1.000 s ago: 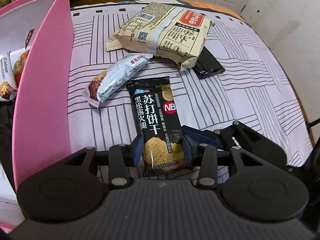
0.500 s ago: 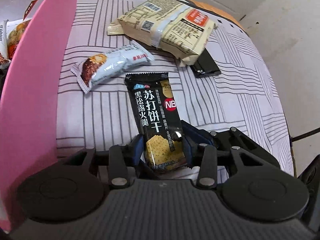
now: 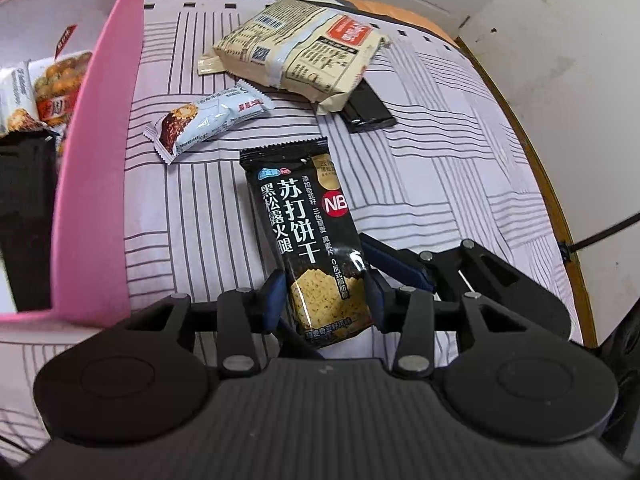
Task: Organize snacks
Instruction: 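Carry the cracker pack into the pink box and open the left tool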
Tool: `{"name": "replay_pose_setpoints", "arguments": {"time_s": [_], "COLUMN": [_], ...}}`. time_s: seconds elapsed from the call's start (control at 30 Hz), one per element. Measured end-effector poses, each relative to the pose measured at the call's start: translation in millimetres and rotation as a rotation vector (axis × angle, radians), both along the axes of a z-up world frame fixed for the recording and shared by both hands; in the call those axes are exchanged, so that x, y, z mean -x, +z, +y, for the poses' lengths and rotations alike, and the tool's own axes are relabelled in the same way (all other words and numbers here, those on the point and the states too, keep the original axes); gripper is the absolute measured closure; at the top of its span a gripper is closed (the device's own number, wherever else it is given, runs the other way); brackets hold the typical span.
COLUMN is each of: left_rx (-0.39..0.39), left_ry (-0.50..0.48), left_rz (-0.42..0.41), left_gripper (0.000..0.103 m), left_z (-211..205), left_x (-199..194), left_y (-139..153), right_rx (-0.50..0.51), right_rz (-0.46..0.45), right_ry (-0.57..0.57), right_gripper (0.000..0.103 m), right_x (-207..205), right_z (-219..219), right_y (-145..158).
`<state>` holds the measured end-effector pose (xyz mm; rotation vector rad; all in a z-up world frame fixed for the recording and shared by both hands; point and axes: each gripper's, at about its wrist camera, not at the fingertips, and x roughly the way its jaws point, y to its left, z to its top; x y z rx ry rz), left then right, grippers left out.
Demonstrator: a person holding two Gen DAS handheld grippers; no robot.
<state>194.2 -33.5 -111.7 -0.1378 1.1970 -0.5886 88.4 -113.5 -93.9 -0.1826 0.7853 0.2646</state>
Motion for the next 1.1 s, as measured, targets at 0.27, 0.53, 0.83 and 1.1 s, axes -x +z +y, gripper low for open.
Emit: {"name": "replay_pose_setpoints", "arguments": {"time_s": [0.27, 0.53, 0.83, 1.1], "left_rx": [0.001, 0.050, 0.010, -0.087], "left_ry": [-0.005, 0.047, 0.147, 0.261], "left_rz": [-0.029, -0.063, -0.175, -0.241], "left_gripper": [0.062, 0.062, 0.062, 0.062], "left_z": [10, 37, 86, 140], "left_x": [23, 37, 37, 16], "left_y": [37, 76, 116, 114], "right_rx": [0.010, 0.004, -0.037, -0.279], "right_rz": [0.000, -0.076, -0.150, -0.049], "right_ry": [0.034, 0.112, 0.287, 0.297], "right_gripper": [0.032, 0.032, 0.032, 0.032], "right_x": [7, 10, -28, -73], "right_z": [7, 21, 68, 105], "right_y": [34, 69, 90, 70]}}
